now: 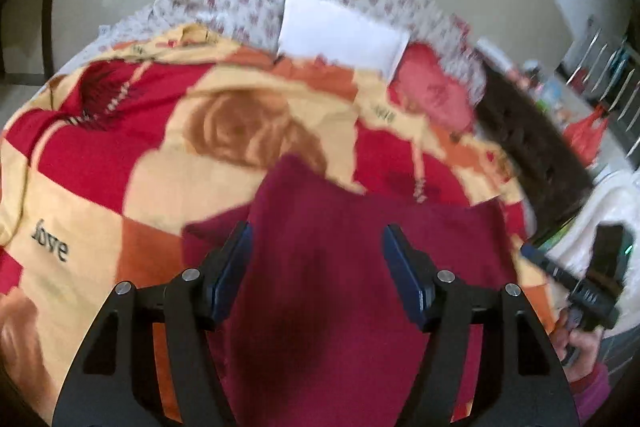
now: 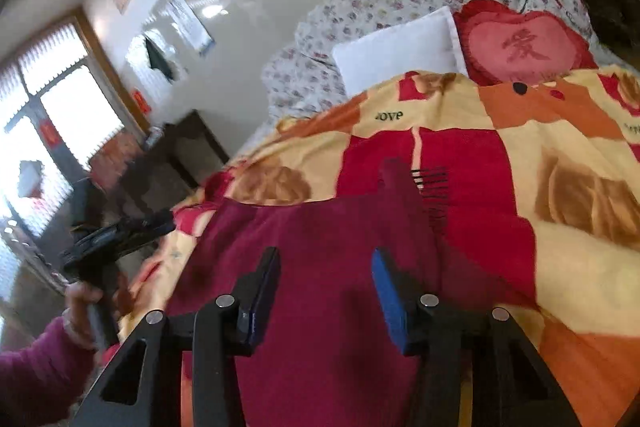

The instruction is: Fold small clothes

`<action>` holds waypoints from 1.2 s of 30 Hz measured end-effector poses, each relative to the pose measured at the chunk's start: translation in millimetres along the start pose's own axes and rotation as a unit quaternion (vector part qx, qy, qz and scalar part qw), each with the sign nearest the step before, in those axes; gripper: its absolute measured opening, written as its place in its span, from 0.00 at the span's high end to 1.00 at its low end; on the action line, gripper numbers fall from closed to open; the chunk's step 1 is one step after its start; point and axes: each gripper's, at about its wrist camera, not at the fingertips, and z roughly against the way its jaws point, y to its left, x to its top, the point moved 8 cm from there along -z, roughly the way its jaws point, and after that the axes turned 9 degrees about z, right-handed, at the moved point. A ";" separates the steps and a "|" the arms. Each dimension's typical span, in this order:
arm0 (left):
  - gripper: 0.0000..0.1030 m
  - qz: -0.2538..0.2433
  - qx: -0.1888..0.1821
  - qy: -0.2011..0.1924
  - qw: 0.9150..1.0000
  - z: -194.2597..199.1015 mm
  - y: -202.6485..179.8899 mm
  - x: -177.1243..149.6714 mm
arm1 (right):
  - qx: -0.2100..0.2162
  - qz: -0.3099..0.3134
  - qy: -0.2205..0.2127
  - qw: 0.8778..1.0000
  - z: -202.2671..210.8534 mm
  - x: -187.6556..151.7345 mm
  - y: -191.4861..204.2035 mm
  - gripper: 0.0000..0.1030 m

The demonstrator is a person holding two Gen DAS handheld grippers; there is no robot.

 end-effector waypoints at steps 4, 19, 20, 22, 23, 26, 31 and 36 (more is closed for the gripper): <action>0.35 0.023 0.065 0.027 0.997 -42.4 18.0 -4.1 | -0.061 -0.020 0.018 0.998 -32.6 -0.6 -32.2 0.56; 0.35 0.026 0.073 0.003 0.997 5.3 44.0 -24.2 | -0.068 0.004 -0.014 0.998 21.6 -15.0 -15.7 0.56; 0.35 0.027 0.075 0.003 0.997 13.8 48.0 -33.7 | -0.064 0.013 -0.003 0.998 19.3 -20.7 -7.5 0.56; 0.35 0.028 0.081 0.003 0.996 25.0 53.2 -48.3 | -0.070 0.028 0.027 0.997 6.0 -37.5 -2.9 0.56; 0.35 0.028 0.083 0.001 0.996 29.5 56.0 -56.1 | -0.078 0.026 0.042 0.996 -3.1 -45.7 -5.3 0.56; 0.35 0.022 0.106 0.027 0.994 26.2 65.9 -81.6 | -0.083 0.008 0.075 0.994 -16.7 -60.6 -14.3 0.55; 0.35 0.049 0.106 0.056 0.992 22.5 83.5 -107.2 | -0.059 0.014 0.059 0.996 -0.5 -36.5 25.4 0.55; 0.35 0.068 0.100 0.052 0.991 30.8 87.6 -115.7 | -0.005 0.066 0.072 0.995 -26.9 -30.6 93.0 0.55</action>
